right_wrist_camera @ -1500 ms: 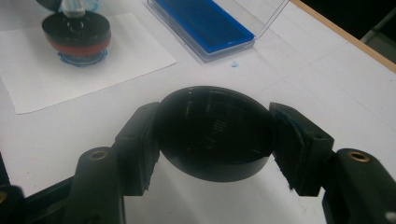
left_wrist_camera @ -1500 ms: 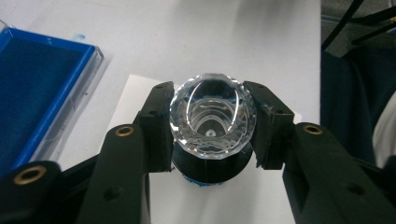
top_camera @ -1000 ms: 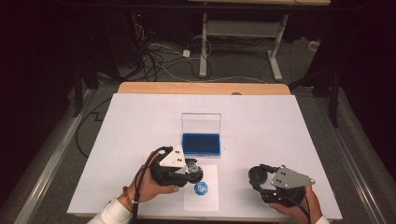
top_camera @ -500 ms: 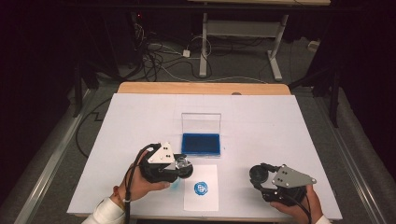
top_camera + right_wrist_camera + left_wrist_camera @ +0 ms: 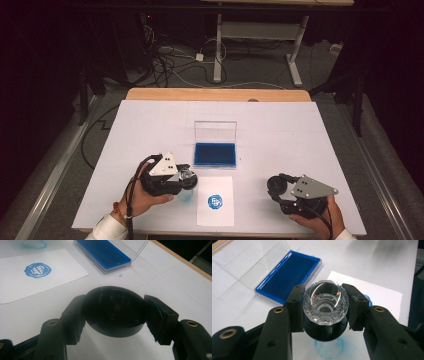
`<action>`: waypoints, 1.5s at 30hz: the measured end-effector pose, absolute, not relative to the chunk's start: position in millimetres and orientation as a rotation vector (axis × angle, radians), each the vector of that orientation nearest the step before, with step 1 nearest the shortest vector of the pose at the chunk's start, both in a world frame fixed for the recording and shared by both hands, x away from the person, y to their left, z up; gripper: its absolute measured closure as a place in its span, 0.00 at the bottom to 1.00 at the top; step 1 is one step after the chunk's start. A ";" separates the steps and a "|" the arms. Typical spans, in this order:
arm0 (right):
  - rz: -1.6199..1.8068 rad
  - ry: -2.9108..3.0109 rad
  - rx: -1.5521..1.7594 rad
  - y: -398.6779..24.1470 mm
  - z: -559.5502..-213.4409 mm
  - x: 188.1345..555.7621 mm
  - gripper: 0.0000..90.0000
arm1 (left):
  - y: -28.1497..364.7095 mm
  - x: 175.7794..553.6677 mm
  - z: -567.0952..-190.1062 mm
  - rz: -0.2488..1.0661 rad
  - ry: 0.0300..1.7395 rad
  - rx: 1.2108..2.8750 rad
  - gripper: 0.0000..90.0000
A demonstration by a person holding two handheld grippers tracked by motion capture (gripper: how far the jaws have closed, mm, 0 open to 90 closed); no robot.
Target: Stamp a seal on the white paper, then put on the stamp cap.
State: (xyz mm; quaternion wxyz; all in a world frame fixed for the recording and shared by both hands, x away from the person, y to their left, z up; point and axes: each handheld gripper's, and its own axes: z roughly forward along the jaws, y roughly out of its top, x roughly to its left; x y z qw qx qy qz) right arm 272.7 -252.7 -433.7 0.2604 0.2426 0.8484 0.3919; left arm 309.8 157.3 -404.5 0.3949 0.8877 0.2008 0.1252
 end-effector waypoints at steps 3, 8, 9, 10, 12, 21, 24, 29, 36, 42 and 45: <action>1.062 2.300 0.657 -251.6 -433.9 273.8 0.42 | 164.2 309.9 -405.3 0.331 0.529 2.241 0.61; 1.057 2.307 0.652 -250.3 -434.6 274.4 0.42 | 178.5 309.6 -406.8 0.349 0.569 2.226 0.61; 1.059 2.307 0.650 -250.2 -434.6 274.7 0.42 | 181.7 309.6 -407.5 0.348 0.578 2.225 0.61; 1.059 2.307 0.649 -250.1 -434.6 274.9 0.42 | 184.8 309.4 -408.3 0.348 0.586 2.217 0.61; 1.061 2.310 0.651 -249.6 -434.7 275.6 0.42 | 190.4 309.0 -409.2 0.341 0.596 2.212 0.61; 1.055 2.322 0.641 -246.7 -435.7 277.1 0.42 | 203.7 303.6 -406.8 0.355 0.631 2.181 0.61; 1.053 2.326 0.636 -245.9 -436.3 277.3 0.42 | 206.0 303.4 -405.9 0.350 0.636 2.169 0.61; 1.054 2.324 0.635 -245.4 -435.8 279.2 0.42 | 206.5 302.9 -407.7 0.351 0.637 2.179 0.61; 1.056 2.329 0.624 -244.3 -436.2 277.1 0.42 | 202.6 302.9 -406.1 0.360 0.630 2.187 0.61; 1.053 2.327 0.627 -246.8 -436.4 275.8 0.42 | 199.5 302.7 -405.3 0.357 0.620 2.186 0.61; 1.052 2.329 0.622 -246.2 -436.3 274.7 0.42 | 198.5 302.1 -404.1 0.357 0.614 2.182 0.61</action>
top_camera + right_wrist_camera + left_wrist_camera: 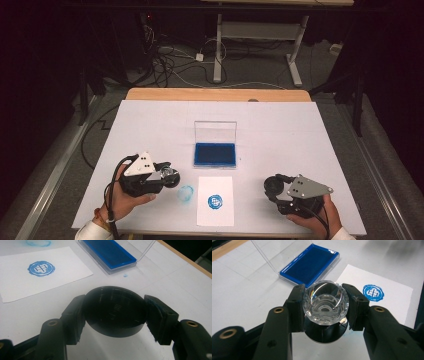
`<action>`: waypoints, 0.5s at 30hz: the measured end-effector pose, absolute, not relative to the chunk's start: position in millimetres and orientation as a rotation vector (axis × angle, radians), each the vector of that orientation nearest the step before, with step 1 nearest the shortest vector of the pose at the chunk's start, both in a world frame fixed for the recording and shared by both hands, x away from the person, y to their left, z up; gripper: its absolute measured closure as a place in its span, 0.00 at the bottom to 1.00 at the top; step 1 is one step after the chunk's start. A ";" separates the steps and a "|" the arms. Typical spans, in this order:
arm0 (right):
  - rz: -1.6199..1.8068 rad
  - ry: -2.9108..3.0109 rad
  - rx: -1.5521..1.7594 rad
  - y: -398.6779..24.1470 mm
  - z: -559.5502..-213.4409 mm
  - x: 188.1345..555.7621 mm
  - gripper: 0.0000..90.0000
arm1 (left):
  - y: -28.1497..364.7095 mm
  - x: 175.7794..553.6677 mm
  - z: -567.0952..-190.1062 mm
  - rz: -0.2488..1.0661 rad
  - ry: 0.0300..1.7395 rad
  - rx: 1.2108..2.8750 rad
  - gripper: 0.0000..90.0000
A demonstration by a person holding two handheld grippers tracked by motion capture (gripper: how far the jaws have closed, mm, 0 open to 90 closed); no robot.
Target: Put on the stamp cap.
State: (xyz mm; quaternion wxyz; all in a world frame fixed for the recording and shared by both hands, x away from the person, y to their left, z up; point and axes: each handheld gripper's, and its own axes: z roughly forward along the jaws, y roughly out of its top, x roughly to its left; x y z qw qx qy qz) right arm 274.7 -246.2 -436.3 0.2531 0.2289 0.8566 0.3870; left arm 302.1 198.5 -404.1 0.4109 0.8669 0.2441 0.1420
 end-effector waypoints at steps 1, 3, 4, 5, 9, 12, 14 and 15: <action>1.050 2.329 0.623 -245.9 -436.3 274.6 0.42 | 198.1 301.7 -403.7 0.359 0.612 2.178 0.61; 1.053 2.330 0.622 -245.1 -436.3 274.5 0.42 | 197.5 301.1 -402.7 0.356 0.606 2.173 0.61; 1.057 2.331 0.625 -244.6 -436.4 274.5 0.42 | 197.3 300.9 -402.3 0.351 0.604 2.168 0.61; 1.060 2.333 0.626 -243.8 -436.5 274.8 0.42 | 197.0 300.8 -402.0 0.350 0.605 2.162 0.61; 1.069 2.345 0.619 -238.1 -437.7 276.1 0.42 | 194.7 300.3 -400.1 0.345 0.594 2.151 0.61; 1.072 2.361 0.612 -231.5 -439.6 277.6 0.42 | 192.0 300.3 -398.8 0.337 0.585 2.147 0.61; 1.074 2.369 0.597 -226.1 -440.0 278.4 0.42 | 189.2 300.9 -398.3 0.332 0.577 2.145 0.61; 1.077 2.374 0.594 -223.3 -440.0 278.8 0.42 | 187.9 301.2 -397.9 0.332 0.572 2.148 0.61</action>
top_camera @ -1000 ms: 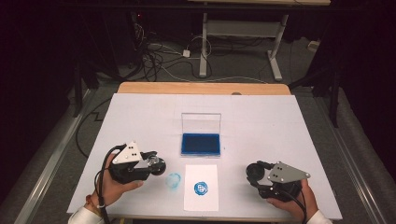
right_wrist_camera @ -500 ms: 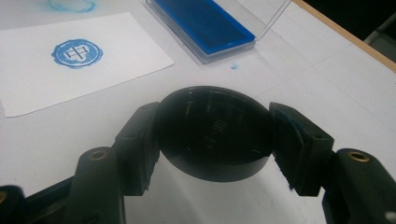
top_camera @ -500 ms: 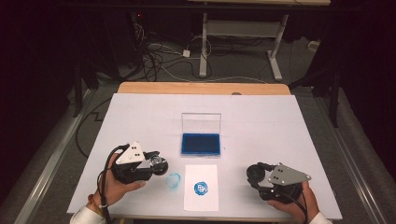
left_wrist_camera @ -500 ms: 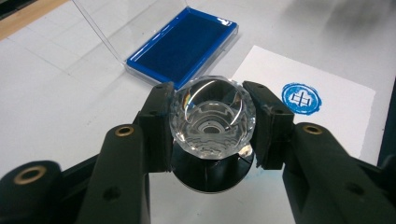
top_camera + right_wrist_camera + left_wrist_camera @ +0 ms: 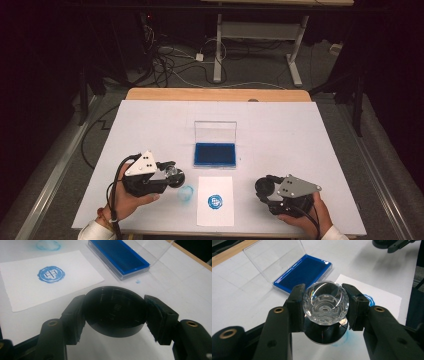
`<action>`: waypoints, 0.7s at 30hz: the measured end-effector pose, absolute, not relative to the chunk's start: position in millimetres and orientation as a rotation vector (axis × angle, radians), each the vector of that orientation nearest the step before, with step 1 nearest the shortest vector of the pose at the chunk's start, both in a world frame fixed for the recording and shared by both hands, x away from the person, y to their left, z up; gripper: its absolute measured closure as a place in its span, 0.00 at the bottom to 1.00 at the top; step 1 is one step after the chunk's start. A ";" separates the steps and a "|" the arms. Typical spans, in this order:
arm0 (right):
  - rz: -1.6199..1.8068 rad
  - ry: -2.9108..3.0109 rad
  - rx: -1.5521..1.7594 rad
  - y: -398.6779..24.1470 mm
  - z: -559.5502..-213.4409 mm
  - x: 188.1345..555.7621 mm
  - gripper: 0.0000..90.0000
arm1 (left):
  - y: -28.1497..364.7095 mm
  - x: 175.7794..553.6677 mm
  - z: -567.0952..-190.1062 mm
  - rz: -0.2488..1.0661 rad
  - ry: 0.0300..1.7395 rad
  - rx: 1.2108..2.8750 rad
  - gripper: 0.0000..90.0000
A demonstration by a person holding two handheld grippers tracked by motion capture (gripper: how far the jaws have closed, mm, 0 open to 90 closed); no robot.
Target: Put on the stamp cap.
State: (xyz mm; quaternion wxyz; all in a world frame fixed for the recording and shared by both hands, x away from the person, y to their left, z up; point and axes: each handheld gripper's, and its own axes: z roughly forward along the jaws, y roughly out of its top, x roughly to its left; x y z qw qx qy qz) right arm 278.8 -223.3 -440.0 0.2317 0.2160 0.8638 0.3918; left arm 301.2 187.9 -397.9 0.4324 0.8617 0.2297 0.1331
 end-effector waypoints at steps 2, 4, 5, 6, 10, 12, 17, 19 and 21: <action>1.081 2.384 0.581 -217.7 -440.7 279.7 0.42 | 185.2 301.1 -397.3 0.329 0.564 2.147 0.61; 1.080 2.392 0.569 -212.5 -441.1 280.7 0.42 | 182.7 301.3 -396.8 0.325 0.559 2.145 0.61; 1.082 2.395 0.566 -210.1 -440.9 280.8 0.42 | 181.8 301.6 -396.4 0.324 0.555 2.145 0.61; 1.088 2.398 0.560 -208.0 -440.8 281.5 0.42 | 180.7 301.9 -396.1 0.320 0.553 2.142 0.61; 1.095 2.410 0.548 -200.5 -441.1 283.7 0.42 | 177.7 304.0 -394.5 0.309 0.545 2.133 0.61; 1.098 2.416 0.546 -197.5 -441.6 285.0 0.42 | 175.5 305.5 -394.0 0.304 0.543 2.125 0.61; 1.110 2.433 0.538 -189.3 -443.1 288.9 0.42 | 167.0 309.9 -392.8 0.287 0.532 2.113 0.61; 1.110 2.439 0.529 -185.3 -443.8 290.7 0.42 | 162.4 311.3 -392.2 0.283 0.521 2.108 0.61; 1.128 2.450 0.535 -180.9 -444.6 293.2 0.42 | 157.5 312.7 -391.6 0.276 0.512 2.101 0.61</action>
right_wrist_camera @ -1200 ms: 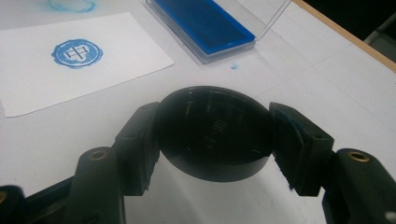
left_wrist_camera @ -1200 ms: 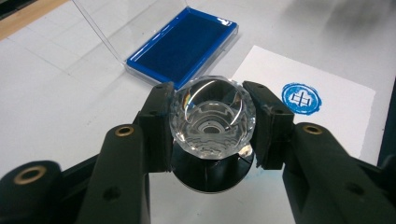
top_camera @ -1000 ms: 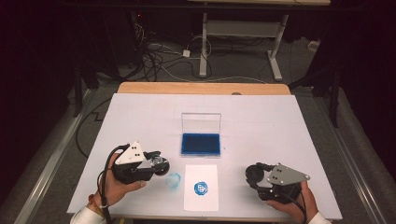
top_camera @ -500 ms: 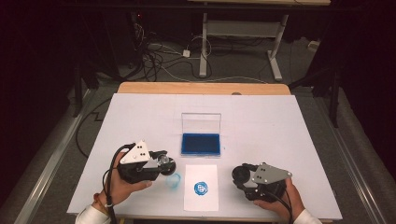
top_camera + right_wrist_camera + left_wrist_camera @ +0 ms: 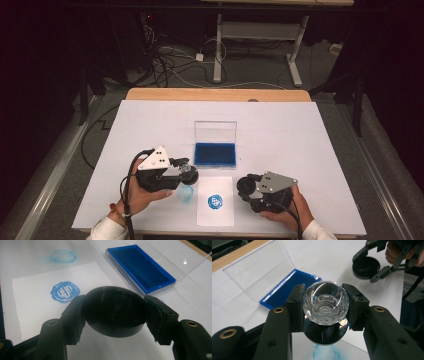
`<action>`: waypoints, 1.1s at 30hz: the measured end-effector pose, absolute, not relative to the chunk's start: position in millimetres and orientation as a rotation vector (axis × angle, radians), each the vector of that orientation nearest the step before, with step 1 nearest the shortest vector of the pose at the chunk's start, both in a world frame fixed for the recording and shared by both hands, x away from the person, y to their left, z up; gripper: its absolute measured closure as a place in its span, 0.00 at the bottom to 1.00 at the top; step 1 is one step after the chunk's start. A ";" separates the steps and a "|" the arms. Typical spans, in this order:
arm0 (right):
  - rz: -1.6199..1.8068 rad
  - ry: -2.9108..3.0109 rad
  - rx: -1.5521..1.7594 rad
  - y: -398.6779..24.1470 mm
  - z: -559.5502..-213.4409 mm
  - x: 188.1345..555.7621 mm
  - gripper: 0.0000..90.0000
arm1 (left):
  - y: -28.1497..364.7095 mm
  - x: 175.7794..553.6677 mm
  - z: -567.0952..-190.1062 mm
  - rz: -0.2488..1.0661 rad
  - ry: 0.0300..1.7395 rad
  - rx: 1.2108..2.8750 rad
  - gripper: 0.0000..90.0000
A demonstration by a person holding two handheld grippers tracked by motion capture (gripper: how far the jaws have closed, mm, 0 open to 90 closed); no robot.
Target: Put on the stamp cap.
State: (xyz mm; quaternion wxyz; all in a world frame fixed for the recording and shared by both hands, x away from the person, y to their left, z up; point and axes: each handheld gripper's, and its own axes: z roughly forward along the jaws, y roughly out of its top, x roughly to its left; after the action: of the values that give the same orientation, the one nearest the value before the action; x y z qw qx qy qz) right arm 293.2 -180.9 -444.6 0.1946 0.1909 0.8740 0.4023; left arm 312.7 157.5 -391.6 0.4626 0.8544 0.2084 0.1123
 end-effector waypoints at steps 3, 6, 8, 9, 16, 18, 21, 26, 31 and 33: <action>1.134 2.461 0.534 -173.2 -445.7 296.4 0.42 | 149.9 313.4 -390.3 0.266 0.496 2.091 0.61; 1.133 2.469 0.519 -165.7 -446.0 298.5 0.42 | 141.6 314.0 -388.8 0.251 0.476 2.080 0.61; 1.131 2.474 0.512 -161.1 -446.5 299.9 0.42 | 135.6 314.4 -388.1 0.245 0.462 2.074 0.61; 1.129 2.476 0.507 -159.1 -446.6 300.8 0.42 | 132.4 314.8 -388.0 0.241 0.454 2.073 0.61; 1.142 2.492 0.500 -147.4 -446.6 305.7 0.42 | 114.1 319.1 -388.1 0.201 0.418 2.046 0.61; 1.146 2.494 0.497 -145.1 -446.4 306.4 0.42 | 109.3 319.7 -388.1 0.188 0.407 2.033 0.61; 1.155 2.495 0.496 -142.2 -445.8 307.2 0.42 | 102.6 320.5 -388.8 0.177 0.396 2.030 0.61; 1.164 2.497 0.492 -138.2 -445.1 307.6 0.42 | 93.7 322.1 -393.0 0.142 0.387 2.025 0.61; 1.175 2.499 0.486 -135.0 -444.4 307.9 0.42 | 88.6 324.5 -397.2 0.118 0.390 2.015 0.61; 1.179 2.503 0.492 -133.9 -444.2 307.6 0.42 | 87.2 325.0 -398.6 0.102 0.383 2.008 0.61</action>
State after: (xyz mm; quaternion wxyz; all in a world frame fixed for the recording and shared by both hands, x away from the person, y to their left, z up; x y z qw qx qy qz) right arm 307.6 -133.9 -444.2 0.1652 0.1725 0.8785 0.4138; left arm 325.0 87.2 -398.6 0.5206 0.8376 0.1597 0.0427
